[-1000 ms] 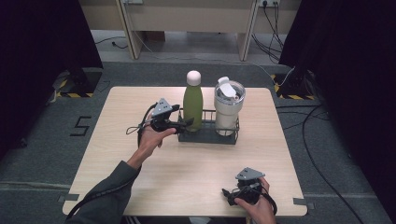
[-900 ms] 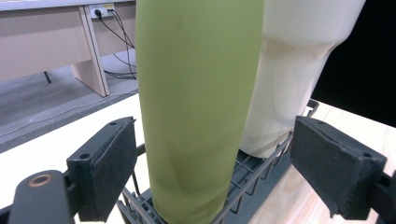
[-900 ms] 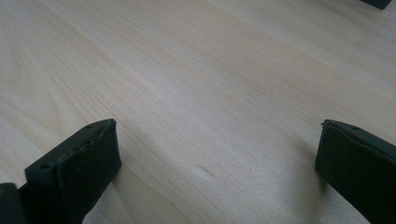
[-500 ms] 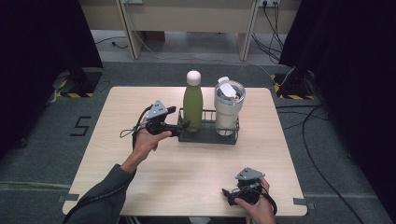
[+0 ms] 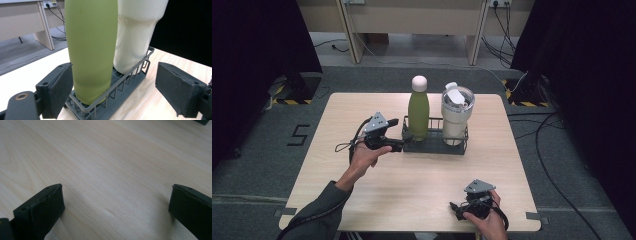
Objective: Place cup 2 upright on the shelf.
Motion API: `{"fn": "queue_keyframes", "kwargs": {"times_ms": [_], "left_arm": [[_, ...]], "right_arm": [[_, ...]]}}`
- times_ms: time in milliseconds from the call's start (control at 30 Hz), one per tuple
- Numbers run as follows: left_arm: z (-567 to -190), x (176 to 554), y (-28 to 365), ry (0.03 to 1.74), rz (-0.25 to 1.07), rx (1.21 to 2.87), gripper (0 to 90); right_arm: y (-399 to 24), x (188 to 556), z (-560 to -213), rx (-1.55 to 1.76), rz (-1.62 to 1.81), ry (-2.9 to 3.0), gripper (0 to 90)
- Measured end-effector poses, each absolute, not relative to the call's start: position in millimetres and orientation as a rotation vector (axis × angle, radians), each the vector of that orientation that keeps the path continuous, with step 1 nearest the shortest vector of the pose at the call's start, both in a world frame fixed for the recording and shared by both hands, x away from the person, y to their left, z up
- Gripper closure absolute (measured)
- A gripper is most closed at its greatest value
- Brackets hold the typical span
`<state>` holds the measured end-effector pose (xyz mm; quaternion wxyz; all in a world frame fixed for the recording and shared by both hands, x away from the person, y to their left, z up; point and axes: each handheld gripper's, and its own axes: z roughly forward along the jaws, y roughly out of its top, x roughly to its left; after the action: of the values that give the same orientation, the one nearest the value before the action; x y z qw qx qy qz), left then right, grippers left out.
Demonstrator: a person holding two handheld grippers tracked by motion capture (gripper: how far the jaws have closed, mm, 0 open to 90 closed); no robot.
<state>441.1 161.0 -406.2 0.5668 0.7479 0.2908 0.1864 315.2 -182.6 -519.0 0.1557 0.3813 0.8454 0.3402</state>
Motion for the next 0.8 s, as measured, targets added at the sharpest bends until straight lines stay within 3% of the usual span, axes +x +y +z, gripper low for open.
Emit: {"fn": "queue_keyframes", "kwargs": {"times_ms": [800], "left_arm": [[-413.6,421.1,179.6,0.702,0.409,1.757,14.6]], "right_arm": [[-182.6,315.2,-519.3,1.090,0.974,2.419,0.4]]}}
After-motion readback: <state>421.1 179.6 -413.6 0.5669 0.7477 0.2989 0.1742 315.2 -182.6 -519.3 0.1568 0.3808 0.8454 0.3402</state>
